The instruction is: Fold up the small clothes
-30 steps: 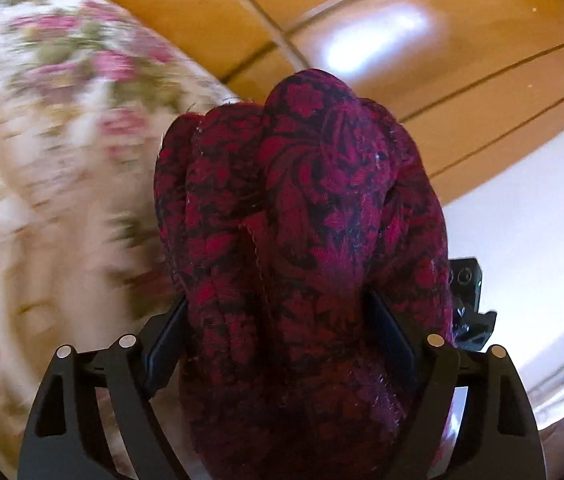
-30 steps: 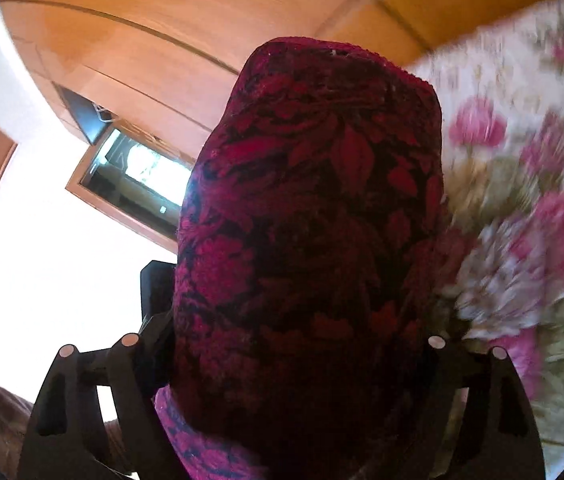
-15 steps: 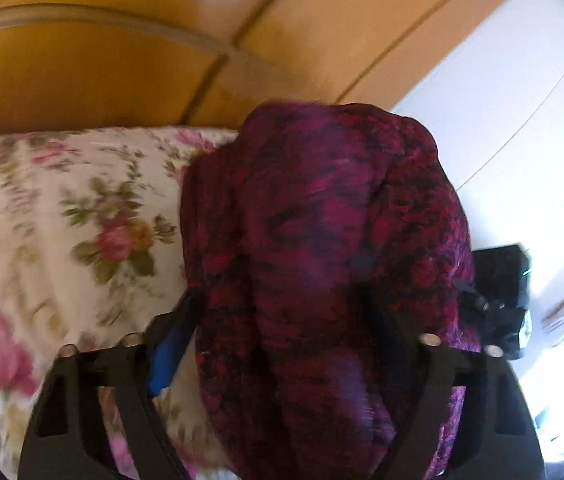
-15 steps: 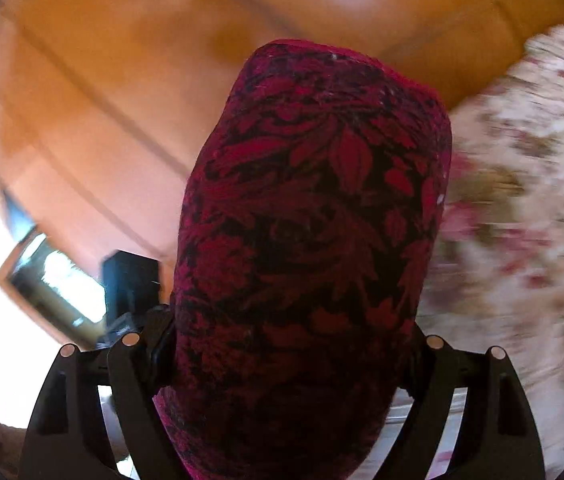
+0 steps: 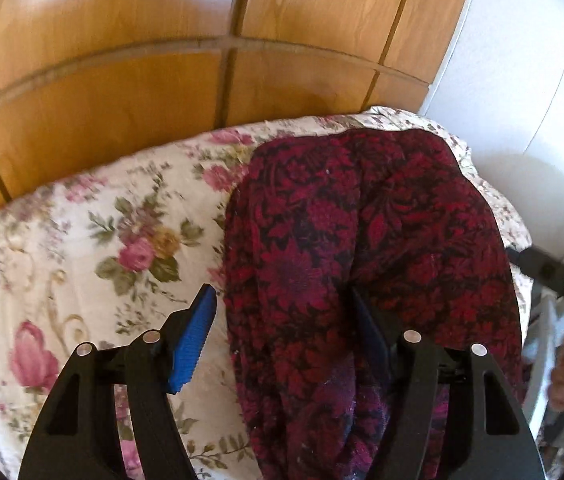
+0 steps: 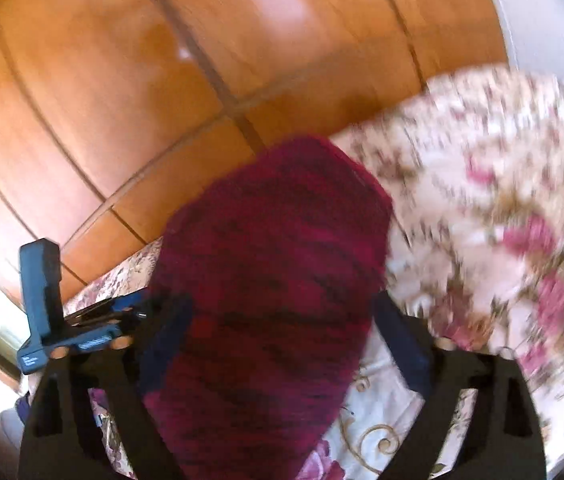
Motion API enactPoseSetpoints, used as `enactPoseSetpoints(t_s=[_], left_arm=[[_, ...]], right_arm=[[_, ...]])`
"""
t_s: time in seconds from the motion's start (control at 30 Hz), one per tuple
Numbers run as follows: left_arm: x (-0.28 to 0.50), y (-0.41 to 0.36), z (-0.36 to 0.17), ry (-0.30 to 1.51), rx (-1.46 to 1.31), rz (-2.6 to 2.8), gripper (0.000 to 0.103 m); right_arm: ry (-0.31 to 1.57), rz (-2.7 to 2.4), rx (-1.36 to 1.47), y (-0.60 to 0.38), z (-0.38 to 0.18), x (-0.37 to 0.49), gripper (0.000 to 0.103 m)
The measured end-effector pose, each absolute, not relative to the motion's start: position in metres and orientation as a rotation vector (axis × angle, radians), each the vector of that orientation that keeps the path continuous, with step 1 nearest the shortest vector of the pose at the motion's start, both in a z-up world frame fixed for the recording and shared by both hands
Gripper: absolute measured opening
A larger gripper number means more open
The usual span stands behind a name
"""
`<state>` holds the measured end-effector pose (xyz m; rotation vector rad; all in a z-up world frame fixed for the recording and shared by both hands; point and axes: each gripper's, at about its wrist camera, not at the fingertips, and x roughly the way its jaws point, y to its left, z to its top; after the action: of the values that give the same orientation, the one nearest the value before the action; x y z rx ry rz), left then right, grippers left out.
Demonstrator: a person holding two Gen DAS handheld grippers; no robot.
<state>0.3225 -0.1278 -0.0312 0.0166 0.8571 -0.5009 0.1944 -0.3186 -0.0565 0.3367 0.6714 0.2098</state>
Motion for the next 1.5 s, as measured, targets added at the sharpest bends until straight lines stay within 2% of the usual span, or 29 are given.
enactPoseSetpoints(t_s=[0.07, 0.13, 0.23, 0.3, 0.37, 0.43, 0.53, 0.6, 0.8, 1.07, 1.33, 1.4, 1.5], left_arm=[[0.319, -0.132, -0.028, 0.84, 0.063, -0.46, 0.067], [0.319, -0.134, -0.028, 0.833, 0.108, -0.416, 0.067], [0.326, -0.135, -0.037, 0.837, 0.13, -0.374, 0.067], [0.333, -0.131, -0.047, 0.853, 0.096, -0.364, 0.068], [0.334, -0.127, -0.052, 0.851, 0.079, -0.359, 0.068], [0.331, -0.124, -0.05, 0.846, 0.064, -0.362, 0.069], [0.321, -0.118, -0.039, 0.815, 0.053, -0.329, 0.084], [0.314, -0.114, -0.033, 0.8, 0.033, -0.328, 0.086], [0.286, -0.103, -0.018, 0.744, 0.018, -0.292, 0.087], [0.243, -0.078, -0.008, 0.682, -0.001, -0.251, 0.093], [0.198, -0.061, -0.007, 0.652, 0.01, -0.232, 0.094], [0.187, -0.058, -0.009, 0.652, 0.007, -0.228, 0.098], [0.173, -0.053, -0.013, 0.655, -0.001, -0.226, 0.099]], right_arm=[[0.694, 0.196, 0.288, -0.312, -0.041, 0.215, 0.069], [0.75, 0.138, 0.24, -0.295, -0.045, 0.239, 0.068], [0.825, 0.011, 0.17, -0.277, -0.063, 0.279, 0.071], [0.822, -0.047, 0.114, -0.268, -0.08, 0.291, 0.081], [0.81, -0.076, 0.095, -0.271, -0.096, 0.298, 0.083], [0.797, -0.077, 0.077, -0.27, -0.09, 0.29, 0.083], [0.768, -0.054, 0.093, -0.275, -0.08, 0.278, 0.086], [0.752, -0.051, 0.112, -0.277, -0.071, 0.27, 0.091], [0.703, -0.093, 0.163, -0.271, -0.053, 0.23, 0.096], [0.646, -0.162, 0.19, -0.256, -0.048, 0.18, 0.1], [0.616, -0.241, 0.19, -0.234, -0.054, 0.129, 0.101], [0.608, -0.268, 0.197, -0.231, -0.058, 0.119, 0.101], [0.6, -0.304, 0.184, -0.226, -0.065, 0.106, 0.101]])
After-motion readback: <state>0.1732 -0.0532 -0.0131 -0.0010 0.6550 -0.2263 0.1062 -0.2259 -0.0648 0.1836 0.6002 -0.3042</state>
